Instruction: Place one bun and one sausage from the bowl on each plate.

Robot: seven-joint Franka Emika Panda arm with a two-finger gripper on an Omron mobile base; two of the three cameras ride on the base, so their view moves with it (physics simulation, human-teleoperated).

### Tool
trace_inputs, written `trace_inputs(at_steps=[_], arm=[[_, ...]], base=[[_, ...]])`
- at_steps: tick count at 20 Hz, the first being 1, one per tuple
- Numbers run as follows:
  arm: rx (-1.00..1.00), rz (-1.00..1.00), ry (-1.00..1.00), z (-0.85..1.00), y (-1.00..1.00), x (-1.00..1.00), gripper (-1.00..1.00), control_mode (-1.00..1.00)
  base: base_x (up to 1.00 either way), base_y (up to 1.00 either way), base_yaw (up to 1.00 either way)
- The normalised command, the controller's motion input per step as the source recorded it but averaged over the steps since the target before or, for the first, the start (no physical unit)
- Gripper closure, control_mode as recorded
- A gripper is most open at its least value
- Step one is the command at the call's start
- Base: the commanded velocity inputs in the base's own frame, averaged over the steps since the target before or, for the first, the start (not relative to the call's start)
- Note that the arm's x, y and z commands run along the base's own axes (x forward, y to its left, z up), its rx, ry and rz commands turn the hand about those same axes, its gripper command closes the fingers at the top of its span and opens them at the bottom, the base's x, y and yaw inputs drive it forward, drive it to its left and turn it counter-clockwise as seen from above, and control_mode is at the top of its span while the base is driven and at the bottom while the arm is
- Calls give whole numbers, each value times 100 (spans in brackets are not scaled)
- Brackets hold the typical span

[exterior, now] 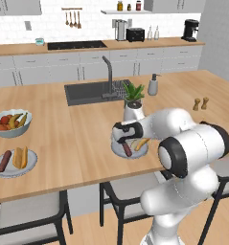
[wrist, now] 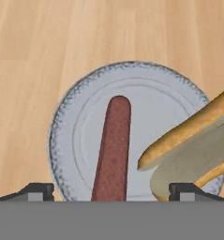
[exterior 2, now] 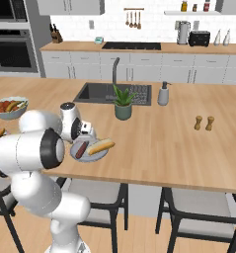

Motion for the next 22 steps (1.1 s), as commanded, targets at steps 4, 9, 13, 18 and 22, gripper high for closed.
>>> trace_inputs(at_steps=[4,9,13,18,22], arm=[[4,-2,0,52,-24,-100,-100,-100],[7,-7,0,76,-23,-97,-100,-100],[4,-7,0,90,-14,-70,-100,-100],[1,-3,0,86,-2,-50,-100,-100],[0,0,2,80,0,-65,-100,-100]], base=[[0,0,0],[0,0,0],[0,0,0],[0,0,0],[0,0,0]])
